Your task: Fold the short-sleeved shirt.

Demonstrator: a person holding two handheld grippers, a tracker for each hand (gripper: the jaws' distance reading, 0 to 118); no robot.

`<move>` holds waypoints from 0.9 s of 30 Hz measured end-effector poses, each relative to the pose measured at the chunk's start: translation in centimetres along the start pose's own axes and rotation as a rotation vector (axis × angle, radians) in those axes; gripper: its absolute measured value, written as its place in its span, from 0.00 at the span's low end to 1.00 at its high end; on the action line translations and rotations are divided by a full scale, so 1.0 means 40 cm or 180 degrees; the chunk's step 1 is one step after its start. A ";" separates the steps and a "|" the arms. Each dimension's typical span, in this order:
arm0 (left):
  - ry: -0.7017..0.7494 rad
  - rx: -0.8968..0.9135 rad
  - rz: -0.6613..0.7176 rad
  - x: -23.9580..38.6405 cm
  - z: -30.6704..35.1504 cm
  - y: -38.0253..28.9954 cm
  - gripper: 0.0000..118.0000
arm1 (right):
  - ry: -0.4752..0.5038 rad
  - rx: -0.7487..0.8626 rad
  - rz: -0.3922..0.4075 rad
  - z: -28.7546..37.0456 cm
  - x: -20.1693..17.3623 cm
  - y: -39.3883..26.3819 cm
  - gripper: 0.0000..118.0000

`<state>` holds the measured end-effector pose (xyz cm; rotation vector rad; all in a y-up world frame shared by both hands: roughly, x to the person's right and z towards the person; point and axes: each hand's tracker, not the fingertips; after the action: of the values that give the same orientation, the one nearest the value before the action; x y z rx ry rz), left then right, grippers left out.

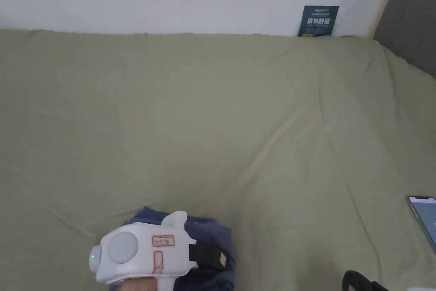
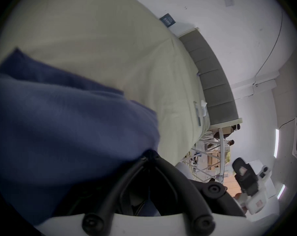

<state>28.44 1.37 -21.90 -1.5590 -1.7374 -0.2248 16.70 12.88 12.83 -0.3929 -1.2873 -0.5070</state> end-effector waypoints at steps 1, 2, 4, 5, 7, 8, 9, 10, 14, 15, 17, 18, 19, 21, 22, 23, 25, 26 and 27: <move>0.0011 -0.0003 -0.0012 0.005 0.012 0.006 0.00 | 0.0015 -0.0035 0.0021 -0.008 -0.001 0.002 0.01; 0.0053 -0.0018 -0.0036 0.016 0.023 0.011 0.00 | 0.0025 -0.0051 0.0049 -0.015 -0.005 0.005 0.01; 0.0143 0.0020 -0.0149 0.045 0.064 0.016 0.00 | 0.0097 -0.0073 0.0089 -0.028 -0.020 0.020 0.01; 0.0192 0.0094 -0.0286 0.071 0.098 0.023 0.00 | 0.0192 -0.0075 0.0102 -0.035 -0.030 0.029 0.01; 0.0220 0.0225 -0.0377 0.097 0.183 0.032 0.00 | 0.0434 -0.0133 0.0130 -0.066 -0.063 0.052 0.01; 0.0191 0.0320 -0.0426 0.104 0.233 0.034 0.00 | 0.0618 -0.0213 0.0119 -0.090 -0.081 0.066 0.01; 0.0231 0.0417 -0.0491 0.111 0.277 0.034 0.00 | 0.0804 -0.0298 0.0065 -0.119 -0.099 0.076 0.01; 0.0361 0.0545 -0.0539 0.110 0.329 0.031 0.00 | 0.1073 -0.0435 -0.0002 -0.156 -0.122 0.090 0.01; 0.0865 0.0739 -0.0515 0.056 0.461 0.020 0.00 | 0.2301 -0.1186 -0.0911 -0.348 -0.172 0.103 0.01; 0.0968 0.0711 -0.0488 0.037 0.473 0.017 0.00 | 0.2481 -0.1353 -0.0992 -0.392 -0.181 0.096 0.01; 0.1170 0.0703 -0.0379 -0.014 0.491 0.014 0.00 | 0.2703 -0.1692 -0.1052 -0.481 -0.200 0.069 0.01; 0.1159 0.0691 -0.0336 -0.033 0.495 0.012 0.00 | 0.2785 -0.1805 -0.1098 -0.513 -0.202 0.050 0.01; 0.1140 0.0674 -0.0290 -0.058 0.498 0.010 0.00 | 0.2864 -0.1979 -0.1229 -0.551 -0.196 0.022 0.01; 0.1114 0.0644 -0.0200 -0.096 0.491 0.009 0.00 | 0.2948 -0.2268 -0.1524 -0.615 -0.166 -0.033 0.01; 0.1099 0.0608 -0.0154 -0.116 0.486 0.010 0.00 | 0.2945 -0.2480 -0.1697 -0.647 -0.140 -0.070 0.01; 0.1099 0.0566 -0.0146 -0.128 0.482 0.008 0.00 | 0.3023 -0.2459 -0.1887 -0.657 -0.111 -0.089 0.01; 0.1002 0.0524 -0.0112 -0.146 0.476 0.006 0.00 | 0.3231 -0.2408 -0.2280 -0.667 -0.074 -0.101 0.01; 0.0833 0.0485 -0.0089 -0.154 0.473 0.007 0.00 | 0.3214 -0.2420 -0.2298 -0.657 -0.071 -0.101 0.01; 0.0686 0.0470 -0.0070 -0.163 0.469 0.009 0.00 | 0.3248 -0.2430 -0.2248 -0.660 -0.067 -0.103 0.01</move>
<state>20.52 7.64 -39.02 -1.3580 -1.5672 -0.2596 35.07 -4.56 3.88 -0.2188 -0.1475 -1.5728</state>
